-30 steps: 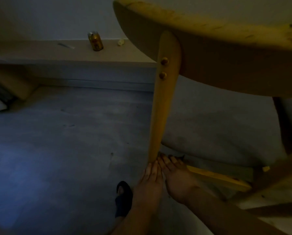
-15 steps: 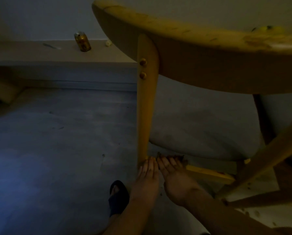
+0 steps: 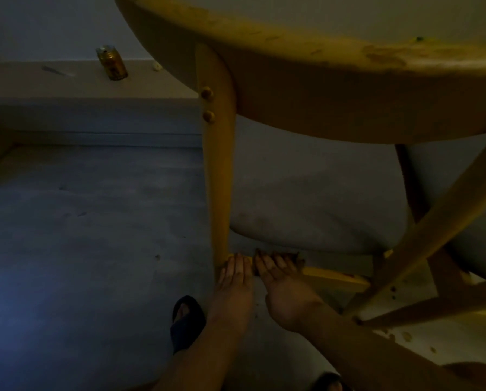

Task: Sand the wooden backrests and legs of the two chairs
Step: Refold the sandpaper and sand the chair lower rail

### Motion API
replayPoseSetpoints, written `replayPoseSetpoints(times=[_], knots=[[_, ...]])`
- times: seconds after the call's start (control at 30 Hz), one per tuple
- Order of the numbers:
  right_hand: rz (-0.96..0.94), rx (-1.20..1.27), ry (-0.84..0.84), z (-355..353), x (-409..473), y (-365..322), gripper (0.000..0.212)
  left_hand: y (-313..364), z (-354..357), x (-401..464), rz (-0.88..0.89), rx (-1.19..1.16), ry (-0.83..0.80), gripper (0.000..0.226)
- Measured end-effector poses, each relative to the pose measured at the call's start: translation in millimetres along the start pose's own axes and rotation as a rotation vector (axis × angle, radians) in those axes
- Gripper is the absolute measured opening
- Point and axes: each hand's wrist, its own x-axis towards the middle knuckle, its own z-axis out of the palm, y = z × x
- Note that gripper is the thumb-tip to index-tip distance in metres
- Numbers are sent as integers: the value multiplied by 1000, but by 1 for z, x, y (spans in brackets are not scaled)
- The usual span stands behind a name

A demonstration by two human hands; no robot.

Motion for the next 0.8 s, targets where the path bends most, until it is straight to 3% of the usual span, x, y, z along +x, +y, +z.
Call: replayPoseSetpoints(times=[0.13, 0.3, 0.57, 0.8], knots=[[-19, -20, -9, -1, -14, 21, 83, 3, -4, 2, -19, 28, -72, 72], [130, -33, -68, -2, -40, 51, 83, 2, -6, 2, -17, 29, -77, 75], [-34, -25, -68, -10, -11, 19, 81, 2, -8, 1, -9, 43, -95, 70], [82, -29, -34, -5, -42, 50, 84, 0, -5, 0, -10, 48, -56, 73]])
